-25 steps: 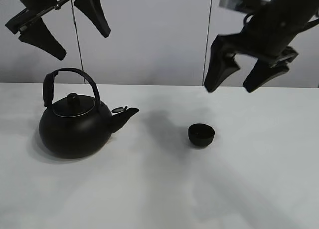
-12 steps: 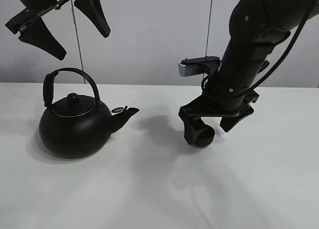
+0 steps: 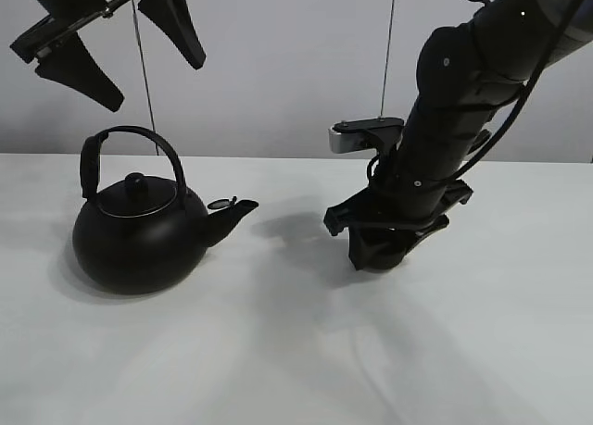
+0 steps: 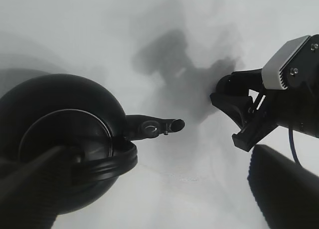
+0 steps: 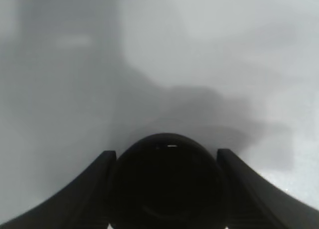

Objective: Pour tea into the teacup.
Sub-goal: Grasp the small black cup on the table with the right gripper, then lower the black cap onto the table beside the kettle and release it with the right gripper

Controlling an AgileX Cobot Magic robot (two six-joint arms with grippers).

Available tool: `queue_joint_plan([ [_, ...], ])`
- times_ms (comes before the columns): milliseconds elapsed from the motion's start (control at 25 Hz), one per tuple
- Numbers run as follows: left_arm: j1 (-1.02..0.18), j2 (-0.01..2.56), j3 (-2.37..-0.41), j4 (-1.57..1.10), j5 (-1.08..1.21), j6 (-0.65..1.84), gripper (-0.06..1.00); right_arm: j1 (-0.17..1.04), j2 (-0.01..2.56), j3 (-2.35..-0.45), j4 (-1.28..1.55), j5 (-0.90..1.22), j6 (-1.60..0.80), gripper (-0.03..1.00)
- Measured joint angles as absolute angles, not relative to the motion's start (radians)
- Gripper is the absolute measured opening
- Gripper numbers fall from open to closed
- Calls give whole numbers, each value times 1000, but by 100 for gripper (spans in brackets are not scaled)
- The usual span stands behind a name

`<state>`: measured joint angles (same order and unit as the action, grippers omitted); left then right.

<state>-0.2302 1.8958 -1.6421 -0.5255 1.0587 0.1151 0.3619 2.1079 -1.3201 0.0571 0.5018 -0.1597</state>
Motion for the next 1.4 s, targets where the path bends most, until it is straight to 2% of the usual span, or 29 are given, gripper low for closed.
queue_joint_plan([
  [240, -230, 1896, -1642, -527, 1059, 115, 70, 394, 2091, -1326, 72, 502, -157, 39],
  [600, -230, 1896, -1642, -527, 1058, 115, 70, 561, 2116, -1475, 82, 555, -157, 39],
  [1280, -230, 1896, -1642, -528, 1046, 115, 70, 566, 2219, -1528, 74, 607, -157, 39],
  [1360, -230, 1896, -1642, -528, 1046, 115, 70, 566, 2219, -1530, 74, 611, -157, 43],
  [1400, -230, 1896, -1642, -528, 1046, 115, 70, 566, 2219, -1530, 74, 613, -157, 49],
])
